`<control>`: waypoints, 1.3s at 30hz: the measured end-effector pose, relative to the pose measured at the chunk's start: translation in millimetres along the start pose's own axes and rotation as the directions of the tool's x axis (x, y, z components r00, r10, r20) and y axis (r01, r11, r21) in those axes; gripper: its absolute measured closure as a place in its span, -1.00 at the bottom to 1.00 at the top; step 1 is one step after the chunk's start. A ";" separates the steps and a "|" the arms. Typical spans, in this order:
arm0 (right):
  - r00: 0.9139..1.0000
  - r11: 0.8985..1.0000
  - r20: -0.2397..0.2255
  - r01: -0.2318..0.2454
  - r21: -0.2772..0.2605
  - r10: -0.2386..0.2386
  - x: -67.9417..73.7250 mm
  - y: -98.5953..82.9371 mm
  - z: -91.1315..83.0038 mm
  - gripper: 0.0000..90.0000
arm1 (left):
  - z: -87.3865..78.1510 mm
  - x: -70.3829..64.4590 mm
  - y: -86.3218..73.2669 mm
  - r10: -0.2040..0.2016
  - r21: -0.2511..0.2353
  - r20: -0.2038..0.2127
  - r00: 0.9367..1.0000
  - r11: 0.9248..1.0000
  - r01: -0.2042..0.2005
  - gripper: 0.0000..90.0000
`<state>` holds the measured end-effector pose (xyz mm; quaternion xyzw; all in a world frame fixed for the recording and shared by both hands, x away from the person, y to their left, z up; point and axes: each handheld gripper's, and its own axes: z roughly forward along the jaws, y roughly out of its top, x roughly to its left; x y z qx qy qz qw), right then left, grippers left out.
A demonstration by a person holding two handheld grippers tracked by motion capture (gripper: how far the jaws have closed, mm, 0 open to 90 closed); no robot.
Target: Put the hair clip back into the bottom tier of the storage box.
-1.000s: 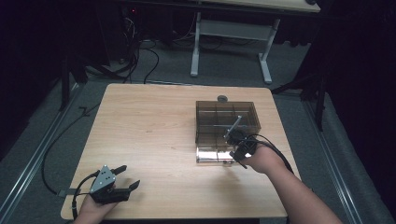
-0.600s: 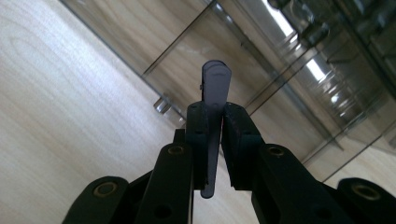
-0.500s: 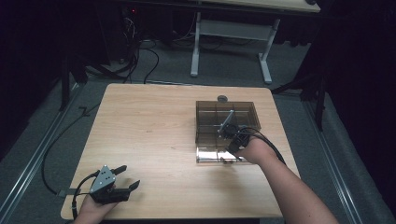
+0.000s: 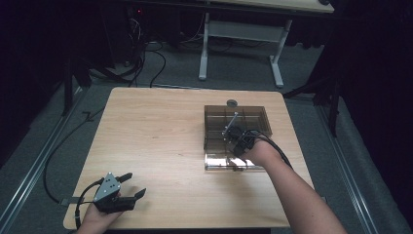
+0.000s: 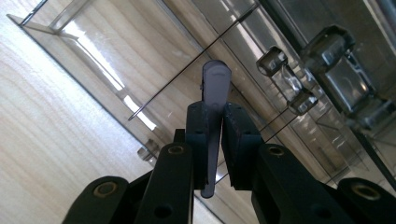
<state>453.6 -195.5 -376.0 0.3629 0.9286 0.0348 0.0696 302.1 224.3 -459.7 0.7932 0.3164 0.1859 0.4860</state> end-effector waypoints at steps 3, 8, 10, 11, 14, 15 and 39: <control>1.000 1.000 -0.002 -0.002 -0.001 0.002 -1.0 0.5 2.9 0.80 | 0.1 0.0 0.0 0.000 0.000 0.001 1.000 1.000 0.000 -0.49; 1.000 1.000 -0.007 -0.003 0.001 0.003 -0.5 -0.3 7.7 0.80 | 0.1 0.1 0.1 0.002 0.002 0.001 1.000 1.000 -0.002 -0.49; 1.000 1.000 -0.006 0.004 -0.002 -0.004 -1.2 -0.8 9.0 0.80 | 0.1 0.0 0.1 0.002 0.002 0.001 1.000 1.000 -0.002 -0.49; 1.000 1.000 -0.007 -0.004 0.000 0.004 -0.7 -1.3 9.5 0.80 | 0.0 0.1 0.1 0.003 0.002 0.000 1.000 1.000 -0.003 -0.49; 1.000 1.000 -0.012 0.005 0.004 -0.005 -1.1 -2.7 12.2 0.80 | 0.0 0.0 0.1 0.004 0.002 0.000 1.000 1.000 -0.004 -0.49; 1.000 1.000 -0.014 0.005 0.004 -0.004 -1.2 -3.2 12.9 0.80 | 0.0 0.0 0.1 0.004 0.002 0.000 1.000 1.000 -0.004 -0.49; 1.000 0.999 -0.024 -0.003 0.039 0.004 4.8 1.7 30.3 0.79 | 0.1 -0.2 0.1 0.006 0.004 0.002 1.000 1.000 -0.006 -0.49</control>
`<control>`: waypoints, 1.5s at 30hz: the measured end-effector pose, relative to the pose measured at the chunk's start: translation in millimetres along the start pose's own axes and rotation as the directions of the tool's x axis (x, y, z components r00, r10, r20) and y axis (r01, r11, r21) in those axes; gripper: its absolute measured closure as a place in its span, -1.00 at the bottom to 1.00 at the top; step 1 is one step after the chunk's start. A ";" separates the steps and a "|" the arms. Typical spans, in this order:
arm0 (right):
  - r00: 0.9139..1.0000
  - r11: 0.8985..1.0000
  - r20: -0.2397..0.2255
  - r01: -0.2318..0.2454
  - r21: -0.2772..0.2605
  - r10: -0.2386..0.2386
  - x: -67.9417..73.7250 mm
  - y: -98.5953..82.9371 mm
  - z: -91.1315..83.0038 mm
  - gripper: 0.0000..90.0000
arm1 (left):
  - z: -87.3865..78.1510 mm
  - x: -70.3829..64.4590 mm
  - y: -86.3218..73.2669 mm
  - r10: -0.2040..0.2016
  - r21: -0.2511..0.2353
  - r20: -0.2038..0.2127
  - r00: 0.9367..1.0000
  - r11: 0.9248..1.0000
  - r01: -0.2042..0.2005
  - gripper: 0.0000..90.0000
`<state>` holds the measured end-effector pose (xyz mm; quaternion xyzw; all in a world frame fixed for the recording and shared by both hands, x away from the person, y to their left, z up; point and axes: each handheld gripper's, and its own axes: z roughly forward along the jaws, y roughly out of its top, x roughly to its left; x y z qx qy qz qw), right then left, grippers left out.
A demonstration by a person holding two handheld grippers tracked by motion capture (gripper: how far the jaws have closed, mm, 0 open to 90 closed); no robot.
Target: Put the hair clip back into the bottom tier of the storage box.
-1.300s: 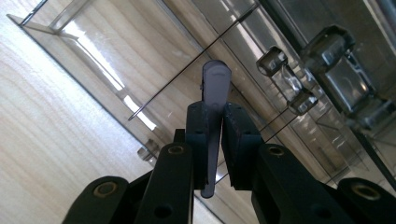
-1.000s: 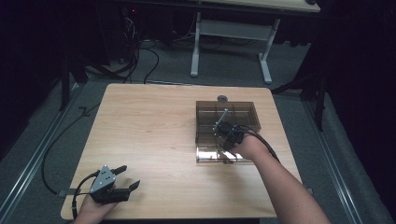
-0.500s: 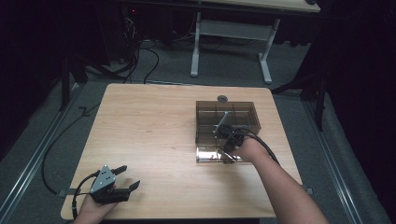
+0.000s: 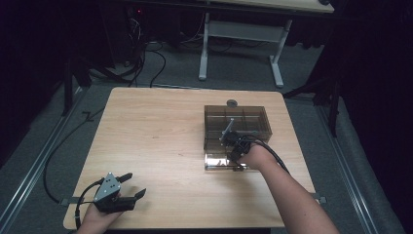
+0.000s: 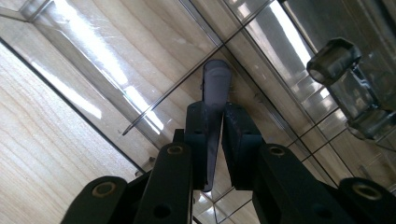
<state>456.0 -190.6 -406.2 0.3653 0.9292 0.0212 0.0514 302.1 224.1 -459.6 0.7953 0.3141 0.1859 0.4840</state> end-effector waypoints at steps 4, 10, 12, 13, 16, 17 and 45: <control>1.000 1.000 0.005 -0.004 0.011 0.004 -1.0 0.0 1.2 0.75 | -0.1 -0.1 0.0 0.001 0.000 0.000 1.000 1.000 -0.001 -0.49; 1.000 1.000 -0.004 -0.020 -0.006 0.020 -1.2 -0.6 -3.7 0.73 | 0.0 0.0 0.0 0.001 0.000 0.001 1.000 1.000 -0.001 -0.49; 1.000 1.000 -0.007 -0.011 -0.009 0.011 -2.6 -1.9 -5.4 0.74 | 0.0 0.0 0.0 0.000 0.000 0.000 1.000 1.000 0.000 -0.49; 0.999 1.000 -0.007 -0.031 -0.007 0.031 -1.7 -2.5 -6.7 0.74 | 0.0 0.0 0.0 0.000 0.000 0.000 1.000 1.000 0.000 -0.49; 0.999 0.999 -0.012 -0.039 -0.014 0.038 -3.6 -4.8 -10.4 0.73 | 0.0 0.0 0.1 0.001 0.002 -0.001 1.000 1.000 -0.001 -0.49; 0.999 0.999 -0.012 -0.039 -0.014 0.038 -3.6 -4.8 -10.4 0.73 | 0.0 0.0 0.1 0.001 0.002 -0.001 1.000 1.000 -0.001 -0.49; 0.996 0.996 -0.030 -0.087 -0.020 0.087 -4.6 -16.8 -25.8 0.74 | -0.1 -0.1 -0.1 0.001 -0.001 -0.002 1.000 1.000 -0.001 -0.49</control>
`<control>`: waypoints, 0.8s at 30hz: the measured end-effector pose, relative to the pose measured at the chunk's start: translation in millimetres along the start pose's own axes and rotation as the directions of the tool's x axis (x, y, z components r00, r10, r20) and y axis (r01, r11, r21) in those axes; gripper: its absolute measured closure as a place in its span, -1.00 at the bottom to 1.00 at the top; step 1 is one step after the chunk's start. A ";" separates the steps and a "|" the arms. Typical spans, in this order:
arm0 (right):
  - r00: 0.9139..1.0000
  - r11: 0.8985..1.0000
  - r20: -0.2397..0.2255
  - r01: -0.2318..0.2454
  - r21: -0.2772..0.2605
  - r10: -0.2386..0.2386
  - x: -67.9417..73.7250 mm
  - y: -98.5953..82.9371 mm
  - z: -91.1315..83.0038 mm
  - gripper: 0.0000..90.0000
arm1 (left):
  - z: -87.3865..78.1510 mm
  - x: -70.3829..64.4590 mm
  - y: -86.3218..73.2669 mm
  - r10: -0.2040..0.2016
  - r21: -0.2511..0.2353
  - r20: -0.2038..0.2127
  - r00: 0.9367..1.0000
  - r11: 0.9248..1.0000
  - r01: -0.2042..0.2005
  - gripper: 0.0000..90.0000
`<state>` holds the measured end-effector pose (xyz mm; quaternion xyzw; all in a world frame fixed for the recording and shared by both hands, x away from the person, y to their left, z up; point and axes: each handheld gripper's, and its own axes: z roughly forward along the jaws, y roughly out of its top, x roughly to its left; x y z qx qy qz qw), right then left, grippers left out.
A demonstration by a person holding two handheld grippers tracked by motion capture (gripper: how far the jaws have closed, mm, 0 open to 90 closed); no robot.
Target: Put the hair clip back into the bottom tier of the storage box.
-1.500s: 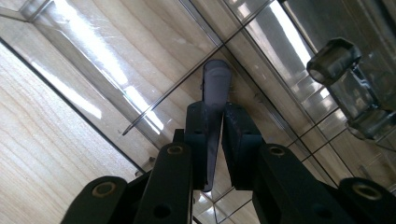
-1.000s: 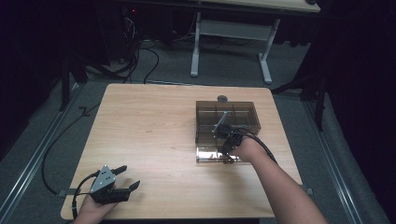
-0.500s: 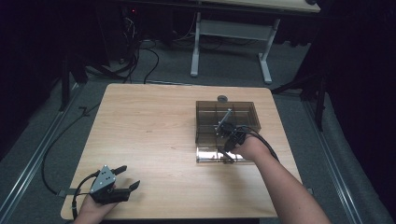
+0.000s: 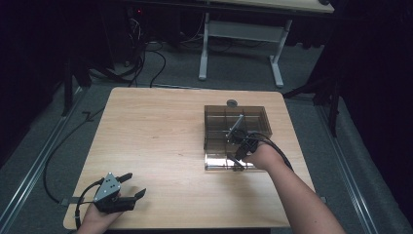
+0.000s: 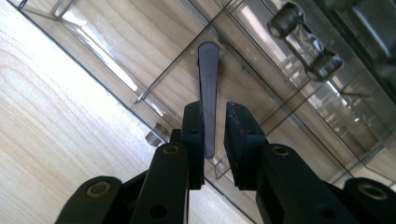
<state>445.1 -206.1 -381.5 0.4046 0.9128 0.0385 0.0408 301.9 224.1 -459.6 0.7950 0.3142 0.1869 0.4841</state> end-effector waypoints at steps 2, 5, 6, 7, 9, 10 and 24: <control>1.000 1.000 0.000 -0.001 -0.008 0.001 -0.1 -3.7 -3.3 0.74 | 0.1 0.0 0.1 0.000 0.002 0.000 1.000 1.000 0.000 -0.49; 0.999 0.999 0.001 0.038 -0.037 -0.038 -3.5 -7.9 -6.1 0.74 | 0.3 0.1 0.3 0.001 0.005 0.001 1.000 1.000 -0.001 -0.49; 1.000 0.999 -0.005 0.010 -0.032 -0.010 -1.7 -10.1 -7.3 0.74 | 0.3 0.0 0.3 0.002 0.005 0.001 1.000 1.000 -0.002 -0.49; 0.995 0.995 -0.009 -0.096 0.005 0.096 5.5 -12.9 -10.2 0.74 | 0.3 -0.1 0.3 0.002 0.004 0.001 1.000 1.000 -0.002 -0.49; 1.000 0.999 -0.008 -0.030 -0.029 0.030 1.5 -17.5 -9.4 0.74 | 0.3 -0.3 0.2 0.003 0.002 0.000 1.000 1.000 -0.003 -0.49; 0.999 0.999 -0.010 -0.031 -0.034 0.030 1.5 -20.2 -10.1 0.74 | 0.3 -0.3 0.2 0.003 0.001 -0.001 1.000 1.000 -0.003 -0.49; 0.996 0.993 -0.020 -0.090 -0.078 0.088 17.0 -58.7 -17.3 0.69 | 0.1 -0.5 0.3 0.004 0.006 -0.005 1.000 1.000 -0.004 -0.49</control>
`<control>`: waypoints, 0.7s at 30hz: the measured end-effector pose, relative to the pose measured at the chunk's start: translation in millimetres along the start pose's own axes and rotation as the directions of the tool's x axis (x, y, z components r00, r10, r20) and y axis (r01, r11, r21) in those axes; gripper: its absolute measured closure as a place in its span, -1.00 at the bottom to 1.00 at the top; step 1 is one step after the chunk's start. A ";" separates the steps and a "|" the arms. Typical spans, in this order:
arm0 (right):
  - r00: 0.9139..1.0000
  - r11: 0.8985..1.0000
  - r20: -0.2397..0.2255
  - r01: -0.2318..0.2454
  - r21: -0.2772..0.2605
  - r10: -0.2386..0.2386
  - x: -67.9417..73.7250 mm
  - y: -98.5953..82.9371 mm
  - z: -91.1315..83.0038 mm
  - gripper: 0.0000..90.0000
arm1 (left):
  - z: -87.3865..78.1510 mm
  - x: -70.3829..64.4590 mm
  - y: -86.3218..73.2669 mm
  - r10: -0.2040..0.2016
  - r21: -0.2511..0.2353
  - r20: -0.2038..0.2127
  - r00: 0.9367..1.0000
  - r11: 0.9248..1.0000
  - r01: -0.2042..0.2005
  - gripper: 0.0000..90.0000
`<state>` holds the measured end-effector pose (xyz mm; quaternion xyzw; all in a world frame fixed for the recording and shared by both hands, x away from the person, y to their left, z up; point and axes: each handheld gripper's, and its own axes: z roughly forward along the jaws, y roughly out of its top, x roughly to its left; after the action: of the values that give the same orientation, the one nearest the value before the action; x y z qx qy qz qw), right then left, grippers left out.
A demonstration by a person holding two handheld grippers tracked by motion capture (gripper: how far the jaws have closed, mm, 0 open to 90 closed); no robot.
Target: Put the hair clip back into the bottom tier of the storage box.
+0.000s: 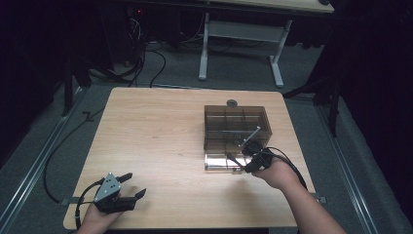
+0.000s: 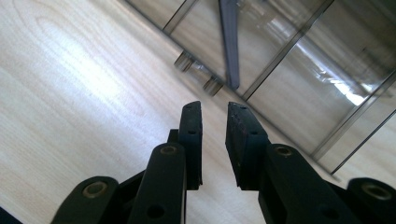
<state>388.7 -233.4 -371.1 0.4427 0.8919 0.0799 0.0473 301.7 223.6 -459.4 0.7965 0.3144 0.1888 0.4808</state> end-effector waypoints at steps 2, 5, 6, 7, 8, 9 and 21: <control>1.000 1.000 -0.002 0.014 -0.010 -0.014 0.8 -5.3 1.1 0.66 | -0.1 -0.3 -0.1 0.000 -0.002 0.000 1.000 1.000 0.000 -0.49; 1.000 1.000 0.004 -0.002 -0.028 0.002 4.9 -13.7 3.1 0.61 | -0.2 -0.3 -0.2 0.001 -0.003 -0.001 1.000 1.000 -0.001 -0.49; 1.000 0.999 0.002 -0.004 -0.036 0.004 5.3 -16.3 3.7 0.58 | -0.3 -0.3 -0.2 0.001 -0.004 -0.001 1.000 1.000 -0.001 -0.49; 1.000 0.999 0.006 -0.009 -0.045 0.009 6.2 -18.9 4.7 0.58 | -0.4 -0.3 -0.2 0.002 -0.004 -0.001 1.000 1.000 -0.002 -0.49; 1.000 0.998 0.014 -0.010 -0.057 0.011 7.5 -21.3 5.6 0.57 | -0.4 -0.4 -0.2 0.002 -0.005 -0.001 1.000 1.000 -0.002 -0.49; 1.000 0.998 0.014 -0.011 -0.066 0.012 9.0 -23.6 6.4 0.55 | -0.4 -0.4 -0.2 0.001 -0.005 -0.002 1.000 1.000 -0.001 -0.49; 0.997 0.968 0.065 -0.028 -0.248 0.046 21.6 -50.8 15.0 0.39 | -1.0 0.5 -0.6 -0.011 -0.015 -0.004 1.000 1.000 0.011 -0.49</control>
<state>338.3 -245.0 -395.6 0.4523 0.8644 0.1754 0.1319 301.3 224.8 -459.4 0.7909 0.3183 0.1899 0.4870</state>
